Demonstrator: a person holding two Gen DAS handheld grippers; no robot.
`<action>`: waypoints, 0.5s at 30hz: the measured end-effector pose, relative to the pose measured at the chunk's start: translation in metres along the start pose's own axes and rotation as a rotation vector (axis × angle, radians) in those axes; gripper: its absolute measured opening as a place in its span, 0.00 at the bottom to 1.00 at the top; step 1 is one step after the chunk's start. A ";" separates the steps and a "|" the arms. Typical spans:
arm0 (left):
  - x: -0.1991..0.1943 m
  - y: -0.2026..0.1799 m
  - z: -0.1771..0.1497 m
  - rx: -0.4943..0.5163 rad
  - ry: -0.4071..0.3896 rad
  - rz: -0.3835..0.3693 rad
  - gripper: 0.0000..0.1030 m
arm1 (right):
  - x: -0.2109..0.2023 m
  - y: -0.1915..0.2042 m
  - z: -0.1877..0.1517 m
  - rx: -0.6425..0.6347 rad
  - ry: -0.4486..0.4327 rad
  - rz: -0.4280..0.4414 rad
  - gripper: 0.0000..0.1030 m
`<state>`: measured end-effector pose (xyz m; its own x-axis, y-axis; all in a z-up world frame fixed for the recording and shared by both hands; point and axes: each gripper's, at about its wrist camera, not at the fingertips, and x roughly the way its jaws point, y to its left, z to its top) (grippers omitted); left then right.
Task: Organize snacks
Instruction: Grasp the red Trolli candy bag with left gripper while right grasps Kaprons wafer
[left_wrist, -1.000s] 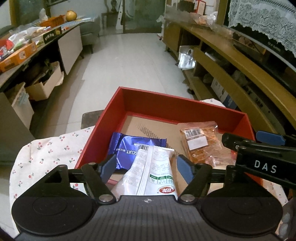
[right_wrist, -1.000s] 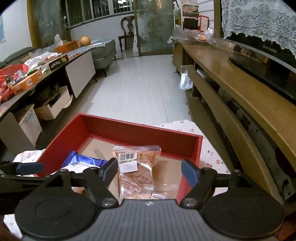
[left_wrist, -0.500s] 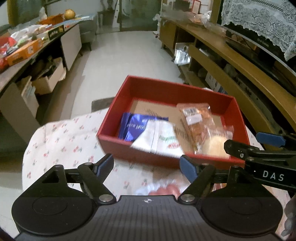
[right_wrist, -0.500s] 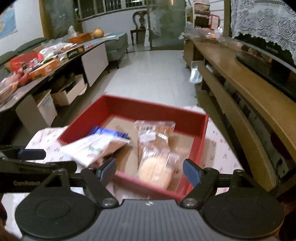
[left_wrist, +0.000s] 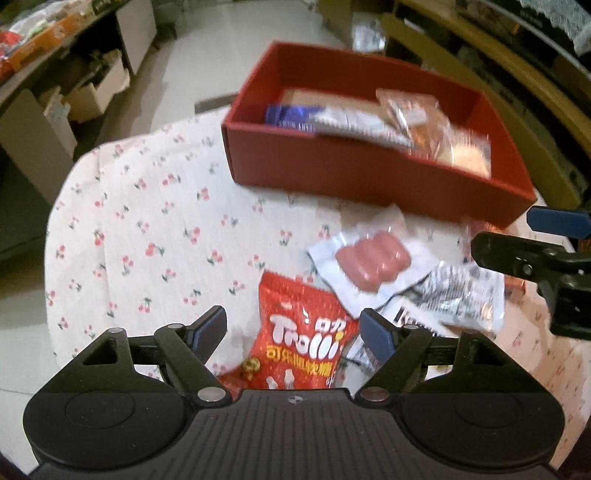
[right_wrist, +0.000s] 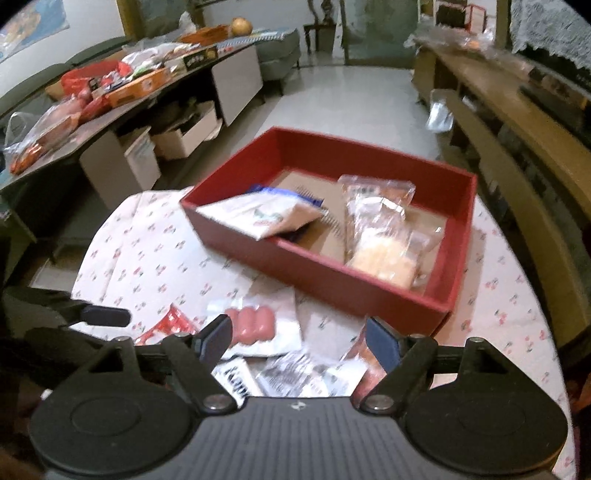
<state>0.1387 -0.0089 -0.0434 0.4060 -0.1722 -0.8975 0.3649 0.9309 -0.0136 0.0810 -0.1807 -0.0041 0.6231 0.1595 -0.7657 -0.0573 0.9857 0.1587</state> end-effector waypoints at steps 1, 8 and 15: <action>0.003 0.000 0.000 0.003 0.011 0.000 0.81 | 0.001 0.000 -0.001 -0.001 0.011 0.006 0.93; 0.023 -0.007 -0.010 0.065 0.090 0.011 0.70 | 0.007 0.008 -0.008 -0.026 0.062 0.045 0.93; 0.010 0.004 -0.018 0.040 0.087 -0.002 0.58 | 0.012 0.019 -0.016 -0.090 0.113 0.092 0.93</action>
<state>0.1292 -0.0015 -0.0608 0.3312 -0.1440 -0.9325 0.3992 0.9169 0.0002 0.0750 -0.1593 -0.0203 0.5203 0.2491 -0.8169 -0.1827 0.9668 0.1785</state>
